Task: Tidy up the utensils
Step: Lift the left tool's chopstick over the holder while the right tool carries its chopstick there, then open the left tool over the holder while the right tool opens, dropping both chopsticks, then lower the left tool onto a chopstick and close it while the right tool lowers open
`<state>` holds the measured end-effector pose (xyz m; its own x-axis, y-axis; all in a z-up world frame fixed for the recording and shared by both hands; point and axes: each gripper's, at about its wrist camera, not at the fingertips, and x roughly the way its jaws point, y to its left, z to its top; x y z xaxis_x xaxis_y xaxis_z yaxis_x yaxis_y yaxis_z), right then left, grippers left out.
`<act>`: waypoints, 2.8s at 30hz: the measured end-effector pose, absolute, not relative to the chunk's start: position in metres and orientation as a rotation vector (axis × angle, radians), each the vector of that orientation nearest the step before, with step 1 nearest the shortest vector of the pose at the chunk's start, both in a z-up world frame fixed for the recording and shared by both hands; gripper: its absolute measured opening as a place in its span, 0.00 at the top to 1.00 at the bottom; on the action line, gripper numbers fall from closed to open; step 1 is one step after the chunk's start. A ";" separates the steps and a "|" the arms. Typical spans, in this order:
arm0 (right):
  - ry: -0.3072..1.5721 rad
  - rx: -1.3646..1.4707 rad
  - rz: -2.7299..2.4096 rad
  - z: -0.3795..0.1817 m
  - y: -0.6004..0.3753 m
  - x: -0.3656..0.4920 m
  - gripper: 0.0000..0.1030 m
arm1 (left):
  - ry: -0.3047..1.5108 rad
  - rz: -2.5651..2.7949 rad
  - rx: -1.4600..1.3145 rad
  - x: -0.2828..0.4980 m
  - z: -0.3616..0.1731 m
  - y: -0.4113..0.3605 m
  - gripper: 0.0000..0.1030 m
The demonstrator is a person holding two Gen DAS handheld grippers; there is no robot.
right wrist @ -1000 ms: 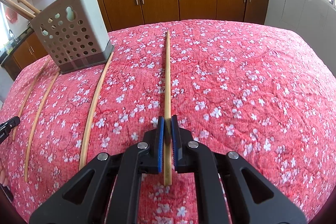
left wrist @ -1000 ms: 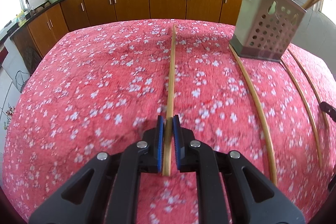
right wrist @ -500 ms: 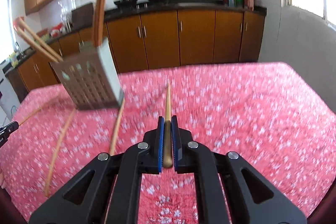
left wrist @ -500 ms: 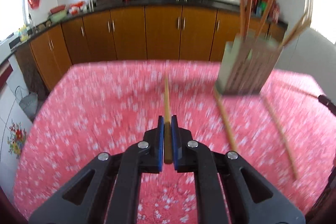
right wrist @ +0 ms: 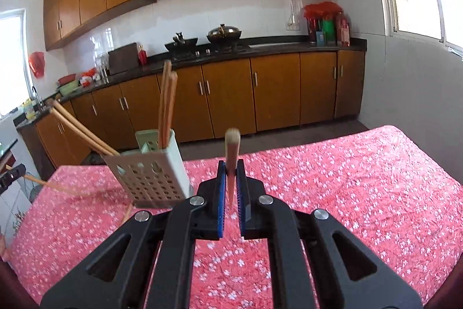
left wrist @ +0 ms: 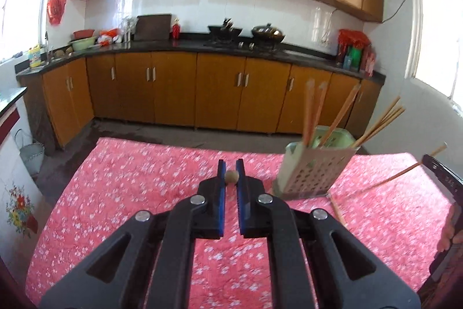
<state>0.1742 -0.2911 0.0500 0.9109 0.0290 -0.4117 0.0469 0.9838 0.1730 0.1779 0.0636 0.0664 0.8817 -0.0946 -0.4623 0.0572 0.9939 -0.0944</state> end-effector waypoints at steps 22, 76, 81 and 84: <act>0.087 0.228 0.115 0.158 -0.248 0.188 0.93 | 0.097 -0.184 -0.148 0.193 0.205 -0.027 0.92; 0.672 0.164 -0.073 -0.038 -0.291 0.167 0.76 | 0.718 0.142 -0.200 0.332 -0.031 0.238 0.64; 0.694 0.184 -0.136 -0.040 -0.310 0.173 0.76 | 0.830 -0.046 0.034 0.371 -0.073 0.216 0.81; 0.719 0.215 -0.145 -0.046 -0.318 0.187 0.76 | 0.839 -0.066 0.034 0.367 -0.088 0.225 0.78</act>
<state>0.1875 -0.3178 -0.0458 0.7442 -0.0574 -0.6655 0.2046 0.9680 0.1453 0.3669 0.2251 -0.0881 0.6662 -0.0452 -0.7444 0.0723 0.9974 0.0042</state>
